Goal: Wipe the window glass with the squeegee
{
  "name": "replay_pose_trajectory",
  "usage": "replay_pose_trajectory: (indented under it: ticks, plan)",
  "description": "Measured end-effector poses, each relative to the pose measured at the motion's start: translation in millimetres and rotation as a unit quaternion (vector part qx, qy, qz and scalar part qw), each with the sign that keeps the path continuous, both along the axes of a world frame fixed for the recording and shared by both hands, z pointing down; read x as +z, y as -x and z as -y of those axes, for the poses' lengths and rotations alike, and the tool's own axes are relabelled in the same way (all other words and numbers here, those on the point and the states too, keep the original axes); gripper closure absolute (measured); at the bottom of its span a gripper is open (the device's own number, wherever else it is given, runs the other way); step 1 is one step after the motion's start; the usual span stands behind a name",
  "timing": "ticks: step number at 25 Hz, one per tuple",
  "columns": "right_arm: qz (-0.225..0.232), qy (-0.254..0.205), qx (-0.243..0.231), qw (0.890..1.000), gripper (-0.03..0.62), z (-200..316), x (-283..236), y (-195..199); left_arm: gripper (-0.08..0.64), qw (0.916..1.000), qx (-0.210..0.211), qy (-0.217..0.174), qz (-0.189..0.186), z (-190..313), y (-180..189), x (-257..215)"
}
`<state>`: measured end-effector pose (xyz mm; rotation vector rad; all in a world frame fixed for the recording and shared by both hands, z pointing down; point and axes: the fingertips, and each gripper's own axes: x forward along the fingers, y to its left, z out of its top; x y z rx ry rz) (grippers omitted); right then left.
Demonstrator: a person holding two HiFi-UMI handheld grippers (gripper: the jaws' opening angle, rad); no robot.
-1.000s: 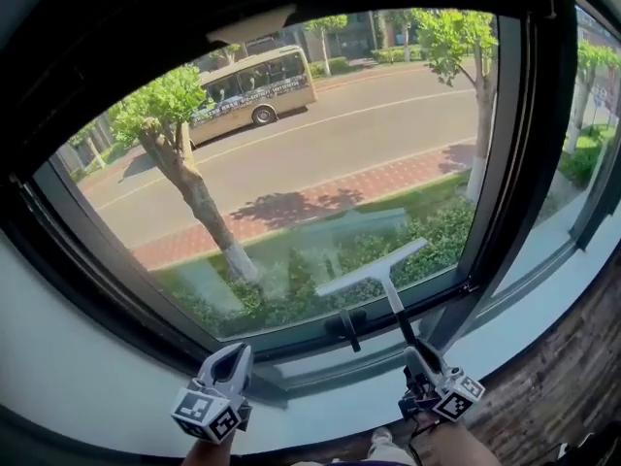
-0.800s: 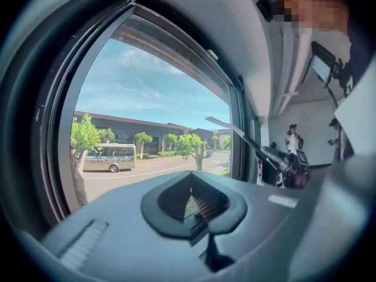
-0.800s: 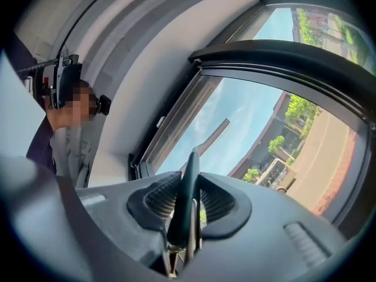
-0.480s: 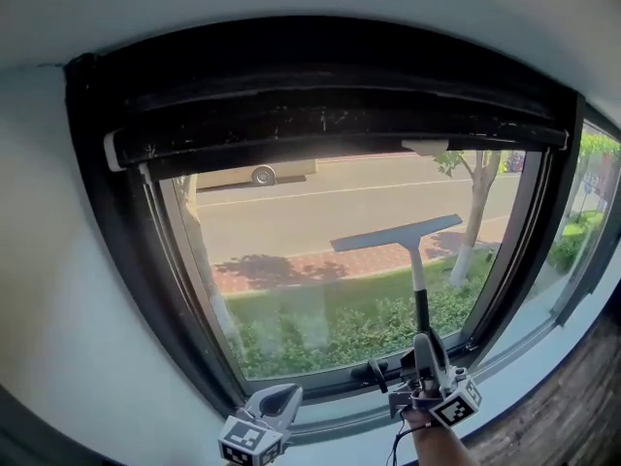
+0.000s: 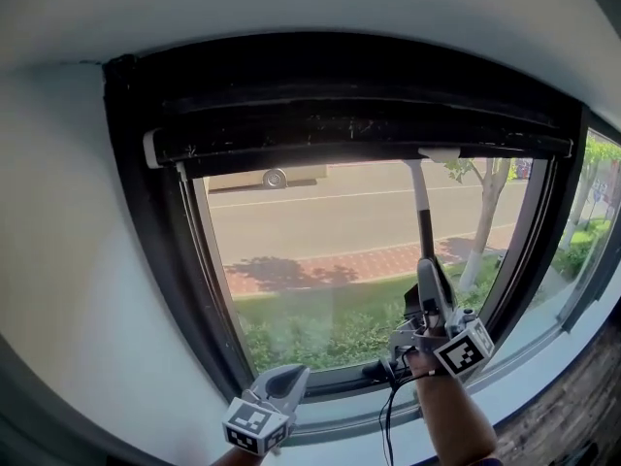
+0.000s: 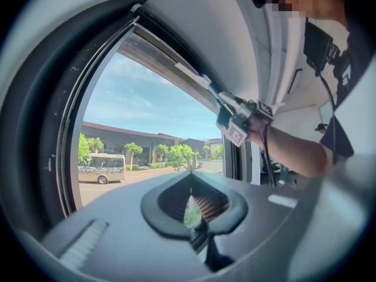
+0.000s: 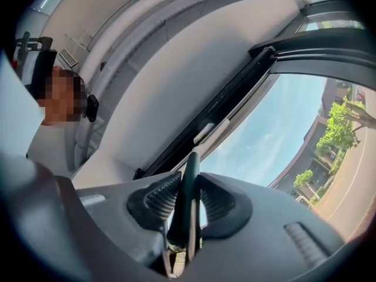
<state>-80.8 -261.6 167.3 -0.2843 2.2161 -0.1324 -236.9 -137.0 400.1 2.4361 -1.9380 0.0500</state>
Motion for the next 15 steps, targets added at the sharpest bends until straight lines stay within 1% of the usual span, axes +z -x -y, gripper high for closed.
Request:
replay_pose_trajectory:
  ticks: [3,5,7,9,15]
  plan:
    - [0.004,0.002,-0.001,1.0,0.489,7,-11,12,0.555,1.0,-0.001,0.0,0.009,-1,4,-6]
    - [0.005,0.004,0.002,1.0,0.489,9,-14,18,0.555,0.9999,0.001,-0.007,0.011,-2,7,-9]
    - [0.006,0.01,0.004,1.0,0.489,12,-16,22,0.555,0.9998,0.0,-0.022,0.002,-3,6,-14]
    - [0.008,0.011,0.002,1.0,0.489,15,-19,24,0.555,0.9994,0.009,-0.033,-0.007,-4,2,-17]
    - [0.0,0.019,-0.006,1.0,0.489,17,-17,24,0.555,0.9993,0.016,-0.033,-0.012,-7,2,-15]
